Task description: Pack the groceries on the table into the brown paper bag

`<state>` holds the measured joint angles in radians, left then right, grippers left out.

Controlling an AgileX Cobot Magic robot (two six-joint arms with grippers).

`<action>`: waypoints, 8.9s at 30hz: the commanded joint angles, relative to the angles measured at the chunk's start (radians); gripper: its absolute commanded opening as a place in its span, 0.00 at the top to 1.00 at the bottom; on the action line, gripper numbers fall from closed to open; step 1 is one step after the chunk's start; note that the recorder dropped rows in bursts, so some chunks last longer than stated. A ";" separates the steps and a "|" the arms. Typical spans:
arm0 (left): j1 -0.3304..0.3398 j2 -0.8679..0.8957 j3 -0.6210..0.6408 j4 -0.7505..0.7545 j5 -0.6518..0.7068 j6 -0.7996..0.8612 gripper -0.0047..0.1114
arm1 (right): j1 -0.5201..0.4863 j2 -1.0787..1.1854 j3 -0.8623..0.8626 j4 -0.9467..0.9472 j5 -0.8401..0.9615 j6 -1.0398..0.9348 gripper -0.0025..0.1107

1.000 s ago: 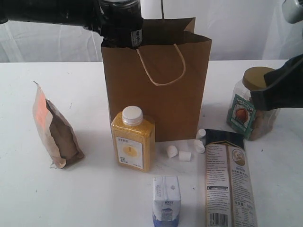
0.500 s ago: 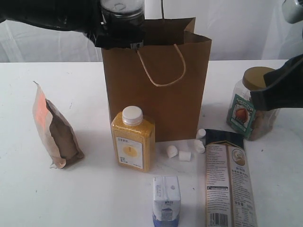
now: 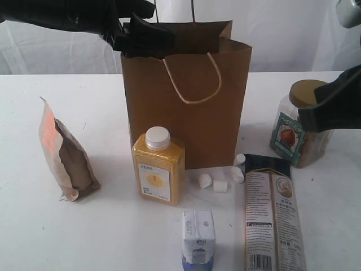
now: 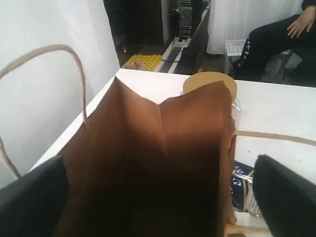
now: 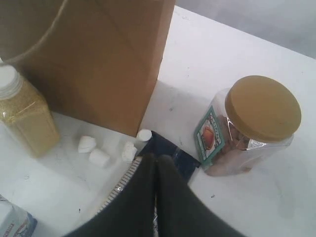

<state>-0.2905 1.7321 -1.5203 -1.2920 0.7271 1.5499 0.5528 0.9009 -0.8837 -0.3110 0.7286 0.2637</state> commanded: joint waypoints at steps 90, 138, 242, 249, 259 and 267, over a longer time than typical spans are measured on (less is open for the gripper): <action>-0.002 -0.214 0.788 0.169 -0.207 0.495 0.06 | -0.234 0.833 0.000 1.677 -0.091 -1.679 0.98; -0.002 0.107 0.657 -0.160 -0.154 0.566 0.06 | -0.234 0.836 0.000 1.796 -0.086 -1.821 0.98; -0.002 0.214 0.600 -0.012 0.181 0.569 0.40 | -0.130 0.916 0.000 1.770 0.002 -1.959 0.98; -0.002 0.214 0.599 -0.133 0.233 0.569 0.33 | -0.130 0.916 0.000 1.774 -0.005 -1.959 0.98; -0.002 0.214 0.599 -0.159 0.285 0.569 0.33 | -0.114 0.929 0.000 1.806 -0.003 -1.959 0.98; -0.002 0.210 0.534 -0.052 0.288 0.569 0.33 | -0.106 0.929 0.000 1.797 -0.029 -1.959 0.98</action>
<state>-0.2919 1.9529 -0.9591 -1.2872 0.9676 1.9583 0.4349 1.8293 -0.8852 1.4835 0.6790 -1.7000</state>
